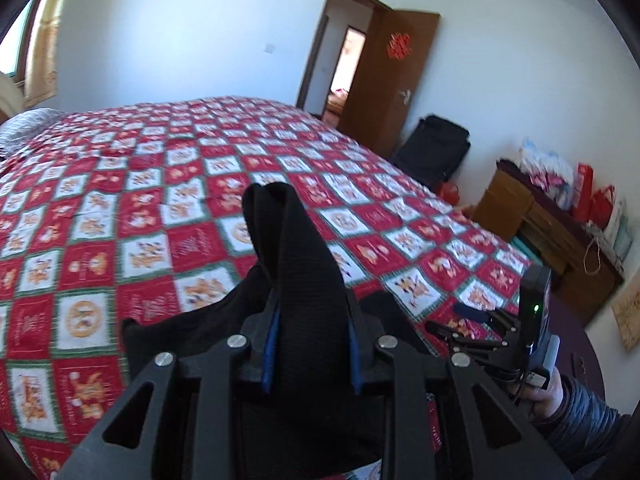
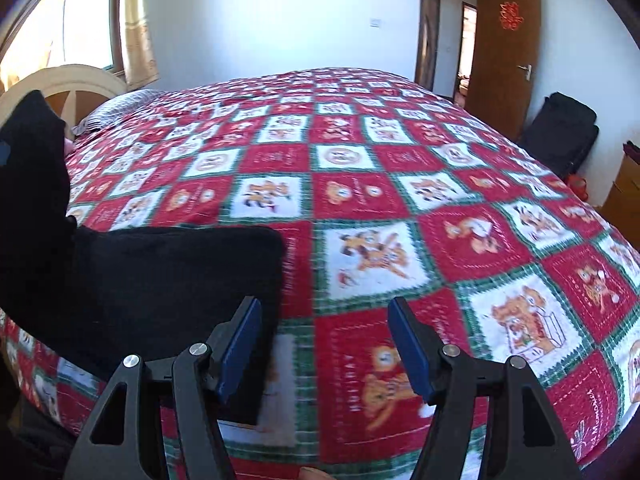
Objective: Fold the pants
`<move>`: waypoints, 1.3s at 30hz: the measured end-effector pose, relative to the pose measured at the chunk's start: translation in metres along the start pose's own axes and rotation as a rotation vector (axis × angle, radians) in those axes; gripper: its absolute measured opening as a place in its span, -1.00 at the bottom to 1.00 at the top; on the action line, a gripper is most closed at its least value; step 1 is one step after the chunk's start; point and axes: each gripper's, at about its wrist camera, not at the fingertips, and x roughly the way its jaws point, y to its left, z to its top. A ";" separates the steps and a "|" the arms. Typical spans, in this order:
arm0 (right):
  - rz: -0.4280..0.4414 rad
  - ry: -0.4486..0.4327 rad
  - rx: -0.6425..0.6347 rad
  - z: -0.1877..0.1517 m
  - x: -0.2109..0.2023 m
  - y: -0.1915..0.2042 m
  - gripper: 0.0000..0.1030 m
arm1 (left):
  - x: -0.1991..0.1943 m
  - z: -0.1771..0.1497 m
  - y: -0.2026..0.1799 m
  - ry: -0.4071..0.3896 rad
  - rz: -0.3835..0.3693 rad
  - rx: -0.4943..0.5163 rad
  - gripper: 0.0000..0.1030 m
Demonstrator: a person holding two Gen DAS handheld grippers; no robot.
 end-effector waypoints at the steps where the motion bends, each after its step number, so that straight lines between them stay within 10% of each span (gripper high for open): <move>1: -0.003 -0.001 0.007 0.000 0.001 -0.003 0.31 | 0.014 -0.001 -0.010 0.030 -0.002 0.021 -0.45; 15: 0.035 -0.009 0.094 -0.001 0.008 -0.017 0.31 | 0.083 -0.037 -0.070 0.167 -0.050 0.160 -0.30; 19: 0.065 -0.009 0.153 -0.001 0.009 -0.025 0.31 | 0.048 -0.038 -0.073 0.068 -0.073 0.185 0.26; 29: 0.281 -0.038 0.192 0.011 -0.018 0.005 0.49 | 0.015 -0.054 0.010 -0.033 0.269 0.085 0.67; 39: 0.122 0.090 0.106 0.008 0.004 0.040 0.49 | 0.035 -0.079 0.059 0.038 0.324 -0.028 0.73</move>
